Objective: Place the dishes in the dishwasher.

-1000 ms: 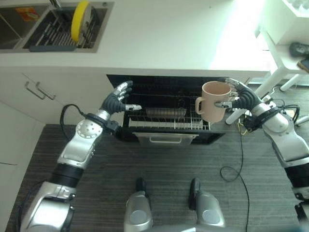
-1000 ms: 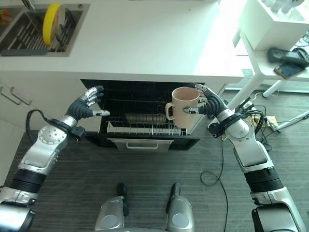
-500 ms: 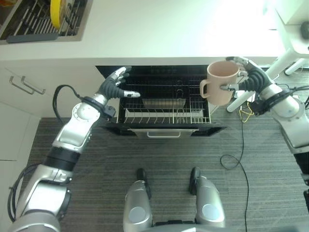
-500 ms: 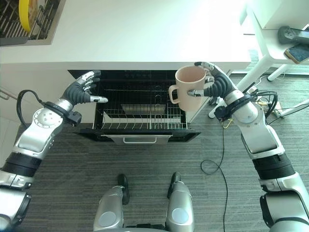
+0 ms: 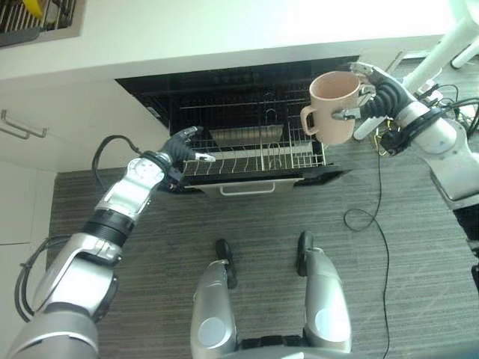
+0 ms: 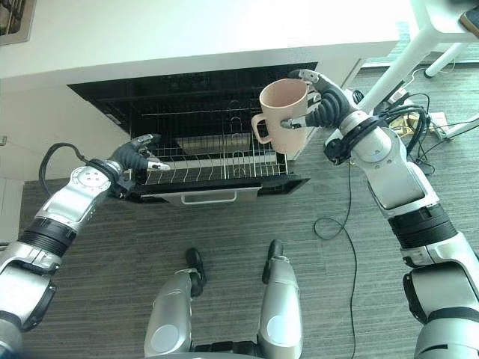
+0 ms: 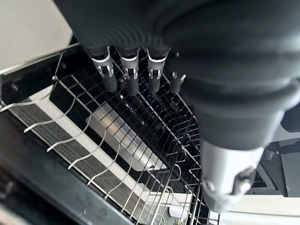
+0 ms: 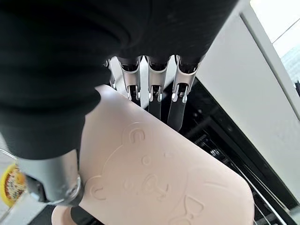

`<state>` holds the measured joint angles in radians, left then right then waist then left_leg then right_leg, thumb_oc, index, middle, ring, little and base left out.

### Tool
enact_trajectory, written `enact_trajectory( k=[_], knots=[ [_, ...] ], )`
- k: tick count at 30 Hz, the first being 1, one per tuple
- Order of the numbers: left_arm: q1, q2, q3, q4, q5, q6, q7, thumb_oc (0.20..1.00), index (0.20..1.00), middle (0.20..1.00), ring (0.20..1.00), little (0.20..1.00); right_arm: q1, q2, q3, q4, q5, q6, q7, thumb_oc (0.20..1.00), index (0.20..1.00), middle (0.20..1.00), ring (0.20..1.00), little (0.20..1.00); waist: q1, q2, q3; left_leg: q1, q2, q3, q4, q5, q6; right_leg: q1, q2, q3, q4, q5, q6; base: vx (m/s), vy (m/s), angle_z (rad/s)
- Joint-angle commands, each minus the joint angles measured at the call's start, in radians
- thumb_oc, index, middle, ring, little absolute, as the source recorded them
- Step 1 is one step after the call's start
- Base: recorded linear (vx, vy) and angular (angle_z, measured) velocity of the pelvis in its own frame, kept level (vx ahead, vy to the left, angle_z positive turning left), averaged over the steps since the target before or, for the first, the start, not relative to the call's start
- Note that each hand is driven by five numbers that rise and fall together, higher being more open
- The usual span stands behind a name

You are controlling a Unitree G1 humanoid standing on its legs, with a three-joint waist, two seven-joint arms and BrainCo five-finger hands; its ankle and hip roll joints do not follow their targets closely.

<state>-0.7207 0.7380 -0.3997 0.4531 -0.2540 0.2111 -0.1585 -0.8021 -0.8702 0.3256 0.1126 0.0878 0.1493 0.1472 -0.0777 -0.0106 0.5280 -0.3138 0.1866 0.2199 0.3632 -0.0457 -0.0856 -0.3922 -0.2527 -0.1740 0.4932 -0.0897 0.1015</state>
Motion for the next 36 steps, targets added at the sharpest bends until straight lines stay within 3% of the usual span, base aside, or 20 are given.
enact_trajectory(
  k=[1,11,15,21,28,36],
  knots=[
    [-0.026,-0.002,-0.009,-0.013,0.04,-0.042,0.018,1.0,1.0,1.0,1.0,1.0,-0.098,-0.02,-0.007,-0.013,-0.004,-0.03,-0.022,0.2,0.2,0.2,0.2,0.2,0.005,-0.016,-0.065,0.04,0.022,-0.059,0.052,-0.076,-0.017,0.035,-0.01,0.045,-0.063,0.015,0.046,-0.03,0.037,0.01],
    [-0.085,-0.063,-0.052,0.139,0.051,-0.04,0.065,1.0,1.0,1.0,1.0,1.0,-0.192,0.012,0.069,0.062,-0.06,-0.005,-0.018,0.2,0.2,0.2,0.2,0.2,0.002,-0.013,-0.043,0.008,0.013,-0.058,0.056,-0.079,-0.016,-0.004,-0.008,0.056,-0.055,0.011,0.047,-0.02,0.022,-0.02],
    [-0.096,-0.124,-0.054,0.231,0.034,-0.008,0.063,1.0,1.0,1.0,1.0,1.0,-0.232,0.049,0.102,0.113,-0.065,0.005,0.002,0.2,0.2,0.2,0.2,0.2,0.003,-0.015,-0.04,-0.006,0.011,-0.061,0.07,-0.085,-0.016,-0.015,-0.006,0.059,-0.05,0.01,0.044,0.0,0.0,0.0],
    [-0.068,-0.18,-0.077,0.333,0.154,0.006,0.022,1.0,1.0,1.0,1.0,1.0,-0.278,0.061,0.126,0.154,-0.061,0.018,0.015,0.2,0.2,0.2,0.2,0.2,0.005,-0.017,-0.04,-0.013,0.011,-0.061,0.072,-0.087,-0.016,-0.025,-0.003,0.061,-0.048,0.009,0.042,0.0,0.0,0.0],
    [0.016,-0.225,-0.115,0.36,0.234,0.017,-0.045,1.0,1.0,1.0,1.0,1.0,-0.309,0.07,0.143,0.192,-0.055,0.034,0.015,0.2,0.2,0.2,0.2,0.2,0.017,-0.015,-0.038,-0.016,0.007,-0.068,0.086,-0.1,-0.01,-0.024,-0.003,0.06,-0.044,0.003,0.034,0.01,-0.002,0.0],
    [0.182,-0.243,-0.152,0.276,0.211,0.003,-0.098,1.0,1.0,1.0,1.0,1.0,-0.323,0.031,0.155,0.239,-0.034,0.057,0.008,0.2,0.2,0.2,0.2,0.2,0.048,-0.004,-0.021,-0.016,0.0,-0.075,0.085,-0.107,-0.003,-0.015,-0.007,0.043,-0.054,0.004,0.028,0.0,0.0,0.0]
  ],
)
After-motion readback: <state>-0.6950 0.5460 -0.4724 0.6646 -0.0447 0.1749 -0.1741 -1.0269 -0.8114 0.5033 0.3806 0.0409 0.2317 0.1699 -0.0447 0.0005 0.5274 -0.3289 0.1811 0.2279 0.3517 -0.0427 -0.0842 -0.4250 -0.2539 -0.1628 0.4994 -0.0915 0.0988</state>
